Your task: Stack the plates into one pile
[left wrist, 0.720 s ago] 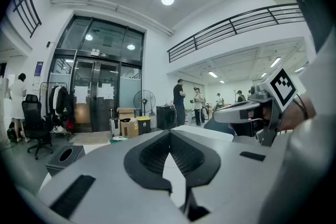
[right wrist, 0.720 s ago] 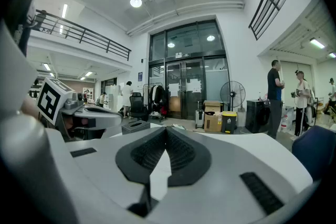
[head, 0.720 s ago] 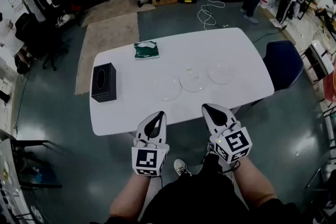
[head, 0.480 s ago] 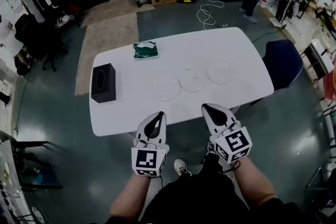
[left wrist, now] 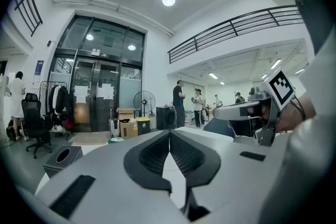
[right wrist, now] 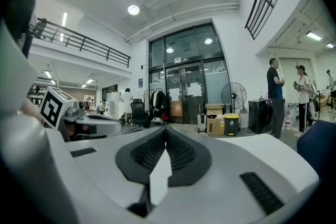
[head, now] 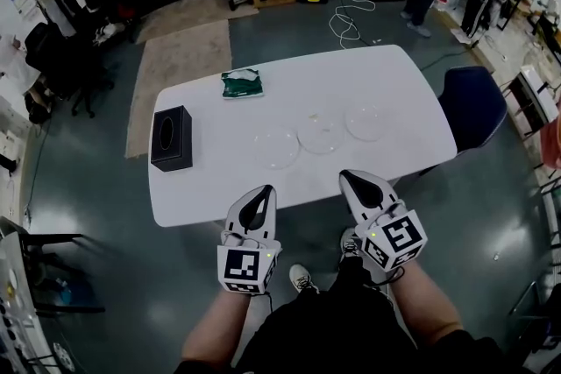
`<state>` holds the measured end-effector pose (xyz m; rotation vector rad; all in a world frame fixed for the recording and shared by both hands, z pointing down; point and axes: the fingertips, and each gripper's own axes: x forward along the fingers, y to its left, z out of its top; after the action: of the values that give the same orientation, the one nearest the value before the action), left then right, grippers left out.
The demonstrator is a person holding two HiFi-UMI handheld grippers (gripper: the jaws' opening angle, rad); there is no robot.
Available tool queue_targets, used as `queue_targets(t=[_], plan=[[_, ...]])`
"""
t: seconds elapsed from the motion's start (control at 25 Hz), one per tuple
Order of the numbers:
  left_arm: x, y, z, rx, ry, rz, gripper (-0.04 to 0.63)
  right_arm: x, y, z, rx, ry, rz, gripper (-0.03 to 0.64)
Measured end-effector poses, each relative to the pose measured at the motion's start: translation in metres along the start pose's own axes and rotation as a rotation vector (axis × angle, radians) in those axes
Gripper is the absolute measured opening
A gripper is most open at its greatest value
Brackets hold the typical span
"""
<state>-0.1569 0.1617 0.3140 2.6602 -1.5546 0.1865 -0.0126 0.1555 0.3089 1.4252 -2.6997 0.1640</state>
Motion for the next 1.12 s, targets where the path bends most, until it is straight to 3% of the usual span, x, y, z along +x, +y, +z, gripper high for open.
queue_targets(t=[0.24, 0.28, 0.36, 0.44, 1.12], plan=[[0.014, -0.006, 0.010, -0.013, -0.014, 0.023, 0.023, 0.005, -0.017, 0.013, -0.002, -0.042, 0.045, 0.027], [0.018, -0.006, 0.012, -0.015, -0.017, 0.028, 0.032, 0.007, -0.021, 0.015, -0.004, -0.048, 0.054, 0.064], [0.027, -0.007, 0.014, -0.015, -0.024, 0.035, 0.134, 0.013, -0.029, 0.017, -0.010, -0.053, 0.075, 0.159], [0.036, -0.008, 0.014, -0.011, -0.024, 0.051, 0.203, 0.018, -0.038, 0.017, -0.023, -0.053, 0.091, 0.178], [0.098, -0.015, 0.013, -0.017, -0.002, 0.228, 0.213, 0.057, -0.107, 0.017, -0.047, -0.055, 0.259, 0.186]])
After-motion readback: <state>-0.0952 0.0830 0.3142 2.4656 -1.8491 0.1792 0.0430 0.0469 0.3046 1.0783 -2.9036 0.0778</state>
